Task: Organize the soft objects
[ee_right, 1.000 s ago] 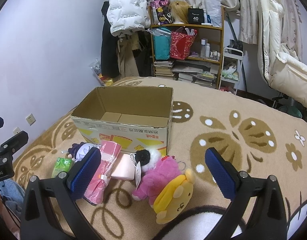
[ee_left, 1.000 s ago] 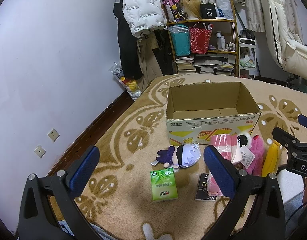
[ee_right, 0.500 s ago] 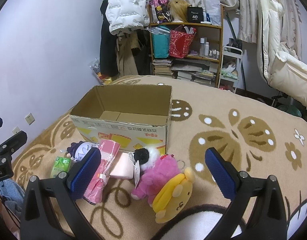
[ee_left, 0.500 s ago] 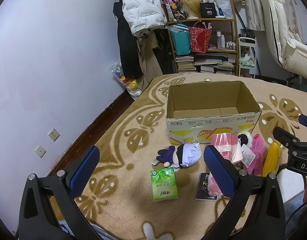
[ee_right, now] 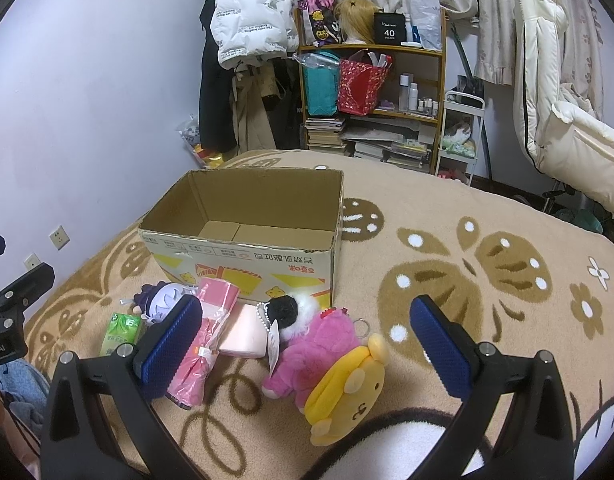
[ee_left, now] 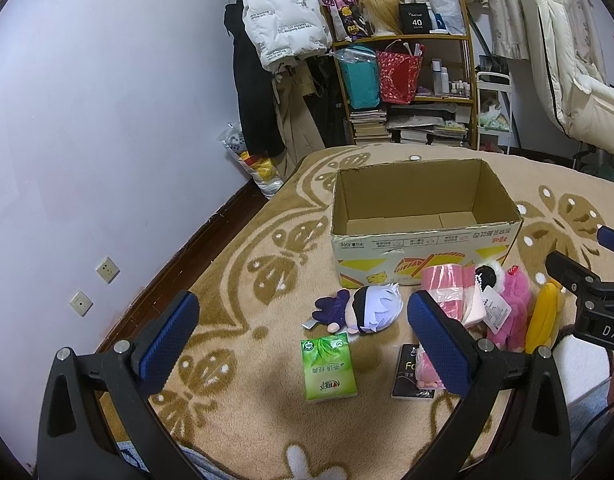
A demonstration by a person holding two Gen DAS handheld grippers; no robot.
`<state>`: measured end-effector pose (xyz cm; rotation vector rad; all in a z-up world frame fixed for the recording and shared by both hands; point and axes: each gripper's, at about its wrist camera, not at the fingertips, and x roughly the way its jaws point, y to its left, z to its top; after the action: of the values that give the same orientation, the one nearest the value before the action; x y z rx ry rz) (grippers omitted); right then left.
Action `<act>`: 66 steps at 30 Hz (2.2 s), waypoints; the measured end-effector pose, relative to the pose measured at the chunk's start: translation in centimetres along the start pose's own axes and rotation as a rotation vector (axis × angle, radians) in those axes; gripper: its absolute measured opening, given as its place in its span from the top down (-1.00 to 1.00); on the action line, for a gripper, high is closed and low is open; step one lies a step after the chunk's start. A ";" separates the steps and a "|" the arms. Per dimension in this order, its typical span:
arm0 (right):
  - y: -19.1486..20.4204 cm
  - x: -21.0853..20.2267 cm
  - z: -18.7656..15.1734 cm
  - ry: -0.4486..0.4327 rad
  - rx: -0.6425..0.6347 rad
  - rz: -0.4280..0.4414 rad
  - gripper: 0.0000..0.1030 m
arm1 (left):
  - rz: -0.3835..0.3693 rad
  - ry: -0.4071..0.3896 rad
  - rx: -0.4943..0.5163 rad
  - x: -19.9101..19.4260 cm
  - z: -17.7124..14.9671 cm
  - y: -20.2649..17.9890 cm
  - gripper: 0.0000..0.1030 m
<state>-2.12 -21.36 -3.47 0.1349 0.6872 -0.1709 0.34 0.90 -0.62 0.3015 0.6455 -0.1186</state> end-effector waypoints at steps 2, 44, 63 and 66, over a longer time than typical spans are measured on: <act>0.0 0.0 0.0 0.000 0.000 0.000 -1.00 | 0.000 -0.001 0.000 0.0 0.1 -0.1 -1.00; -1.6 2.6 -1.0 0.136 0.066 -0.003 -1.00 | 0.005 0.273 -0.110 7.4 0.0 2.3 -1.00; 3.3 8.0 -0.7 0.237 0.033 0.197 -0.73 | -0.052 0.554 -0.166 14.9 -2.9 2.1 -1.00; 4.2 9.0 -0.3 0.243 0.020 0.222 -0.57 | -0.051 0.598 -0.172 15.9 -3.5 2.1 -1.00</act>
<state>5.35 -18.24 -9.17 0.2530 0.9070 0.0531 11.38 3.69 -12.40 0.1505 1.2493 -0.0179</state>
